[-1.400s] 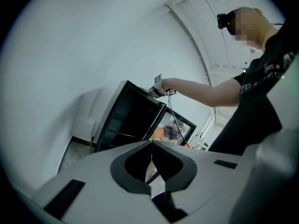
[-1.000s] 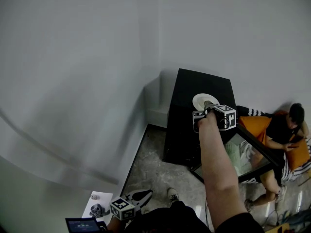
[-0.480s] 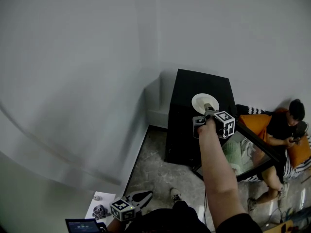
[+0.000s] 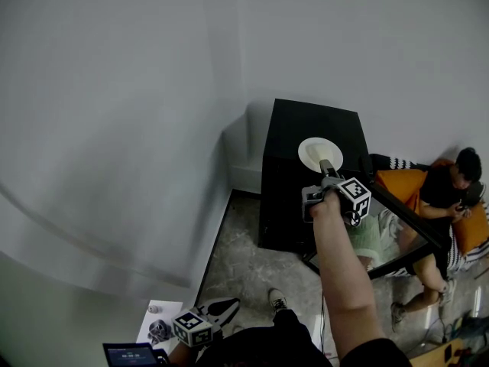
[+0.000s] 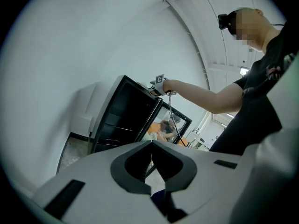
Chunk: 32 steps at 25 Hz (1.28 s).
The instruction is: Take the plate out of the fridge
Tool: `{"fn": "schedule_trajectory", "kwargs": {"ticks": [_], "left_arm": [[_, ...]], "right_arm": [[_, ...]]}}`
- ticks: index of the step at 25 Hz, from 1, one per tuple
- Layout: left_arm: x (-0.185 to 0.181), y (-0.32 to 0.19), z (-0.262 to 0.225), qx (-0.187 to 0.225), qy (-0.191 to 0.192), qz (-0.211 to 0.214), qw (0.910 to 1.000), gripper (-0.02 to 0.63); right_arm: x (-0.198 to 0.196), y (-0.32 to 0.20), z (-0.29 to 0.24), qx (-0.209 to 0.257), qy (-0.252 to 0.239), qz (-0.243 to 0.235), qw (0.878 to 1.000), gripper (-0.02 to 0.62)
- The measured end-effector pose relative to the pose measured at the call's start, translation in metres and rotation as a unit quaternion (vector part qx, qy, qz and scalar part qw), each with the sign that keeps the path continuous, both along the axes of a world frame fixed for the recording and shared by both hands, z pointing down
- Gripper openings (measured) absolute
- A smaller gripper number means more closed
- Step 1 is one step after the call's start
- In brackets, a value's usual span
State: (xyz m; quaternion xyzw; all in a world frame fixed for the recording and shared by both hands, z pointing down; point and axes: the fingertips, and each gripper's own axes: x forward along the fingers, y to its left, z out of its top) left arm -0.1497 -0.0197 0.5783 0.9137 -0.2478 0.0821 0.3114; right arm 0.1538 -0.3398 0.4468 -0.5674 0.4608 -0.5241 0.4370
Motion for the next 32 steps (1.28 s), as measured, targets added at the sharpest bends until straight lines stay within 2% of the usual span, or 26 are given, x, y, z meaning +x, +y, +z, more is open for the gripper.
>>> {"fn": "schedule_trajectory", "kwargs": {"ticks": [5, 8, 16, 21, 27, 30, 32], "left_arm": [[0.001, -0.002, 0.000, -0.003, 0.004, -0.005, 1.0000, 0.006], [-0.005, -0.001, 0.007, -0.003, -0.005, -0.008, 1.0000, 0.006], [-0.013, 0.000, 0.014, -0.005, 0.001, -0.017, 0.9998, 0.006], [-0.013, 0.002, 0.018, -0.004, 0.003, -0.015, 0.9999, 0.006], [-0.013, -0.009, 0.009, -0.005, 0.002, -0.010, 0.9999, 0.007], [-0.010, -0.005, 0.007, -0.001, -0.003, -0.005, 1.0000, 0.007], [-0.010, -0.001, 0.006, 0.006, -0.003, -0.003, 1.0000, 0.006]], "right_arm": [[-0.007, -0.005, -0.012, 0.022, -0.004, -0.019, 1.000, 0.241], [-0.009, -0.005, -0.011, 0.019, -0.002, -0.024, 1.000, 0.241], [0.004, -0.025, -0.008, 0.023, -0.022, -0.013, 0.999, 0.241], [0.007, -0.030, -0.004, 0.047, -0.029, -0.032, 0.998, 0.241], [-0.001, -0.017, -0.005, 0.061, -0.003, -0.041, 0.997, 0.241], [-0.010, 0.009, -0.006, 0.095, 0.029, -0.071, 0.992, 0.241], [-0.019, 0.029, -0.007, 0.124, 0.069, -0.099, 0.985, 0.227]]}}
